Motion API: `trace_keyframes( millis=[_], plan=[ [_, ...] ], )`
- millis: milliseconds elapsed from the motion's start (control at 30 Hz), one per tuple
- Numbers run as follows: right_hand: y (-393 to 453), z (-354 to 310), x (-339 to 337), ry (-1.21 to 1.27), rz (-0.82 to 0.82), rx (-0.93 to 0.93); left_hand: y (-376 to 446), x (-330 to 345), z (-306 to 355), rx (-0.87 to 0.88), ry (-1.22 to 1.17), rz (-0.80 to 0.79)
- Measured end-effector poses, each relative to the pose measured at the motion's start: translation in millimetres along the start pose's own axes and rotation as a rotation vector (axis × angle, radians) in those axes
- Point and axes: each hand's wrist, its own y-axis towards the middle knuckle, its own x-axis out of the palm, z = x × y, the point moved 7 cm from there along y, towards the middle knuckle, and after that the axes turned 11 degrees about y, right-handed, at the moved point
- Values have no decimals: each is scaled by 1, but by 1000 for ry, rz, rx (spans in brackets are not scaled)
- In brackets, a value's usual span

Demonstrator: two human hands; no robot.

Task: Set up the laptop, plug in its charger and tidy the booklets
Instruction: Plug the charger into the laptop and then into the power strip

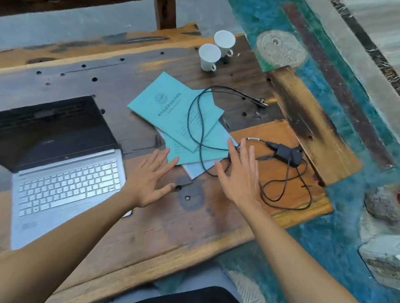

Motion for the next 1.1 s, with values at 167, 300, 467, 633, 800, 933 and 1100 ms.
trace_keyframes(
  millis=[167, 300, 467, 633, 800, 933, 1100],
  plan=[
    [56, 47, -26, 68, -10, 40, 79, -19, 31, -34, -46, 26],
    [100, 73, -29, 183, -18, 99, 140, -40, 36, -57, -61, 39],
    [159, 91, -16, 444, -37, 250, 216, -68, 33, -29, -64, 38],
    [207, 105, 3, 785, 85, 573, 302, -86, 38, 57, -96, 37],
    [251, 125, 26, 1281, 302, 876, 389, -79, 50, 136, -154, 30],
    [277, 137, 34, 1543, 497, 1043, 446, -61, 74, 204, -147, -34],
    [284, 148, 38, 1575, 663, 1115, 488, -43, 107, 305, -138, -85]
  ],
)
